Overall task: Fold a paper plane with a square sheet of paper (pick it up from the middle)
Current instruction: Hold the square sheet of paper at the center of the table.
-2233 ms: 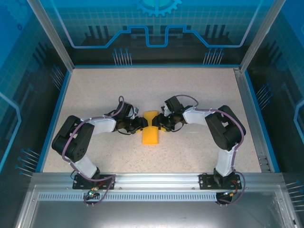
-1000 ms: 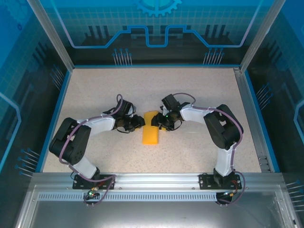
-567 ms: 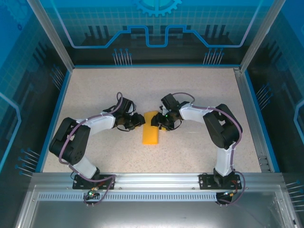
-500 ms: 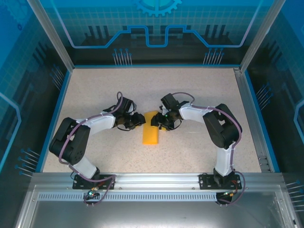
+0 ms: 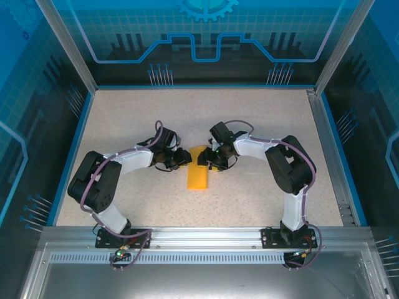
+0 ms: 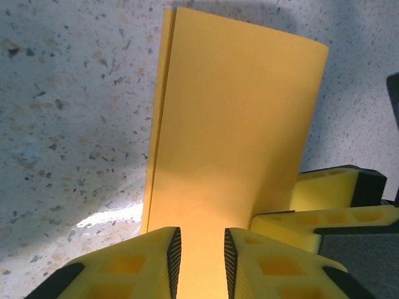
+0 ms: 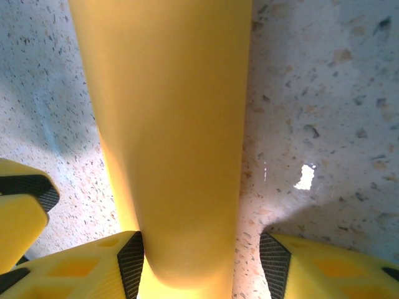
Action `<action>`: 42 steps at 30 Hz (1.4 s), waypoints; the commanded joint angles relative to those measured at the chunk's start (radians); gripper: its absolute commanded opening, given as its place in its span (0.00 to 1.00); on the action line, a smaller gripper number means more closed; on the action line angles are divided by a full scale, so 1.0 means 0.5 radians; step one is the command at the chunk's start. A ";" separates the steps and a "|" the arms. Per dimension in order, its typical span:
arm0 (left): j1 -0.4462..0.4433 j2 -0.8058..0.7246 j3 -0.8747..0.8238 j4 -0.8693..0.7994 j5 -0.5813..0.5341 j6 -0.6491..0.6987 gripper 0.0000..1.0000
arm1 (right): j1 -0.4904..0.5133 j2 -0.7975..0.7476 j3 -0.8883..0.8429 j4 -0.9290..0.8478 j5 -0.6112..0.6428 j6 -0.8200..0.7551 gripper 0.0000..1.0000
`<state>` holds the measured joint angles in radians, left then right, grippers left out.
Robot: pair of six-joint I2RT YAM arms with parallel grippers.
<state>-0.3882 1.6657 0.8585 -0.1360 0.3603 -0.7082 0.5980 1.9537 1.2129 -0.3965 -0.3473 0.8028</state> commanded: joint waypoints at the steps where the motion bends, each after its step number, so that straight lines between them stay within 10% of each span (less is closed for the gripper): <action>1: -0.006 0.046 0.066 -0.003 0.069 -0.032 0.27 | 0.028 0.105 -0.007 -0.127 0.139 -0.043 0.57; 42: -0.006 0.146 0.038 0.173 0.142 -0.183 0.23 | 0.049 0.209 0.059 -0.266 0.241 -0.050 0.56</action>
<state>-0.3882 1.7149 0.8635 -0.0616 0.4007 -0.7872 0.6090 1.9816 1.2655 -0.4683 -0.3172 0.7883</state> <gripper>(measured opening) 0.228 0.564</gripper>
